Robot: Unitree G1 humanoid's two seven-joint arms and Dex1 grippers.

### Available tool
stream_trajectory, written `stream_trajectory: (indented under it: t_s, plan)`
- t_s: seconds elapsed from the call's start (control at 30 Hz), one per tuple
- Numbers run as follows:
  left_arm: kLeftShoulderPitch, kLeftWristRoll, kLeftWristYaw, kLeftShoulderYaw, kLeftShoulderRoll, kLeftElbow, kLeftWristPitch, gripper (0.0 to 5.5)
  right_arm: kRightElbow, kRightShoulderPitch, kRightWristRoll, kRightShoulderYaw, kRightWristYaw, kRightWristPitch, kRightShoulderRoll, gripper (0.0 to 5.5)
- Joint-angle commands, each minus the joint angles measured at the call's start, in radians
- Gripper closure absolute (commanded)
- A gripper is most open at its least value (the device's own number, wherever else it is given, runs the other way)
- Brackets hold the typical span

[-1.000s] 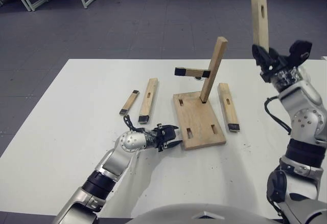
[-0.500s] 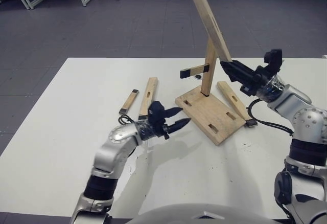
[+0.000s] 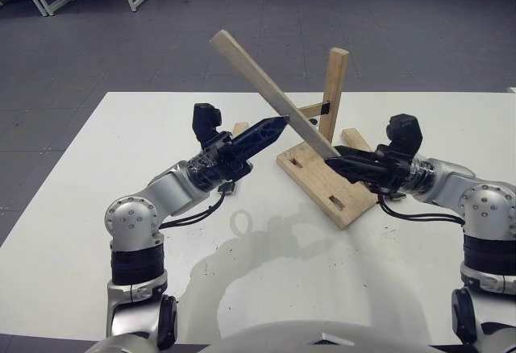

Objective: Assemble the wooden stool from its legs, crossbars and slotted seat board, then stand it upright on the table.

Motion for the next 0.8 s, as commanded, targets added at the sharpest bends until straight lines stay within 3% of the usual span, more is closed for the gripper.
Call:
stream_trajectory:
  t_s: [0.03, 0.3, 0.47, 0.6, 0.7, 0.8]
  plan:
    - [-0.037, -0.067, 0.008, -0.004, 0.02, -0.015, 0.01, 1.51, -0.032, 0.005, 0.017, 0.036, 0.022, 0.016, -0.015, 3.49]
    - [-0.041, -0.037, -0.067, -0.022, 0.093, 0.004, 0.038, 2.45, -0.04, 0.02, 0.011, 0.042, 0.007, 0.021, -0.015, 3.49]
    - [-0.073, 0.023, -0.073, -0.022, 0.102, 0.063, 0.018, 3.34, -0.042, 0.022, -0.001, 0.053, 0.0, 0.02, -0.018, 3.49]
    - [-0.089, 0.055, -0.073, -0.007, 0.1, 0.111, 0.006, 3.35, -0.04, 0.022, -0.022, 0.073, 0.009, 0.01, -0.033, 3.49]
    - [-0.1, 0.101, -0.088, 0.02, 0.11, 0.151, -0.022, 3.4, -0.045, 0.037, -0.074, 0.099, 0.027, -0.025, -0.073, 2.72]
    - [-0.116, 0.249, -0.125, 0.033, 0.117, 0.204, -0.123, 3.42, -0.028, 0.09, -0.264, 0.187, 0.088, -0.161, -0.191, 2.48]
